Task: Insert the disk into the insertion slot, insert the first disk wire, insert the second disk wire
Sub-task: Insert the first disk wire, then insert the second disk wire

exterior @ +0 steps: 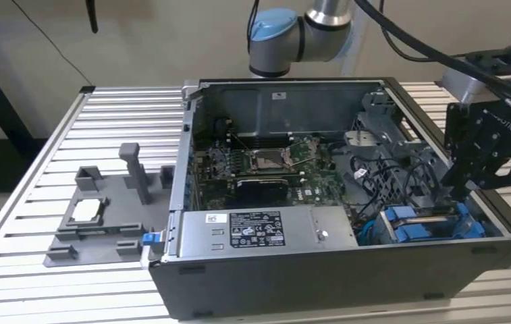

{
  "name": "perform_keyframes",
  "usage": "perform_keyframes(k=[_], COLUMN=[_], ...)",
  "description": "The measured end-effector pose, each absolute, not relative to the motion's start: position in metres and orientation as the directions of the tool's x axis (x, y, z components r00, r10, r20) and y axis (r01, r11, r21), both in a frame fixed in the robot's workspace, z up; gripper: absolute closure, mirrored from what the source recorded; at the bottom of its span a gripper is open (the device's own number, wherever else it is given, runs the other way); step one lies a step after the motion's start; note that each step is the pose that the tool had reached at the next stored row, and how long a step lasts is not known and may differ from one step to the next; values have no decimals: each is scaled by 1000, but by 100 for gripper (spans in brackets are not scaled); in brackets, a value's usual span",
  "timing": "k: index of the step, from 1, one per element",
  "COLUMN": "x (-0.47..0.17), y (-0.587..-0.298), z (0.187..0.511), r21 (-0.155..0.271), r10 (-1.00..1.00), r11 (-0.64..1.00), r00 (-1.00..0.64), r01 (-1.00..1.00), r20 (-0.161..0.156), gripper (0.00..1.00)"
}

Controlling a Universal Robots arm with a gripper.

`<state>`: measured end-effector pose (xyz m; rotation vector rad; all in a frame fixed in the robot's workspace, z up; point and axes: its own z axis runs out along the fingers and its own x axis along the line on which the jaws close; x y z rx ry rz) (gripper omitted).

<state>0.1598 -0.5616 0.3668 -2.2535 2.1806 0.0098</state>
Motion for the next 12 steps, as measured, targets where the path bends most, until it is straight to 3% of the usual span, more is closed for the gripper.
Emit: perform_keyframes(k=[12], x=[160], y=[-562], z=[380], r21=[0], r10=[-999], r11=[-33], r00=[33], r01=[-999], r20=[-7], gripper=[73])
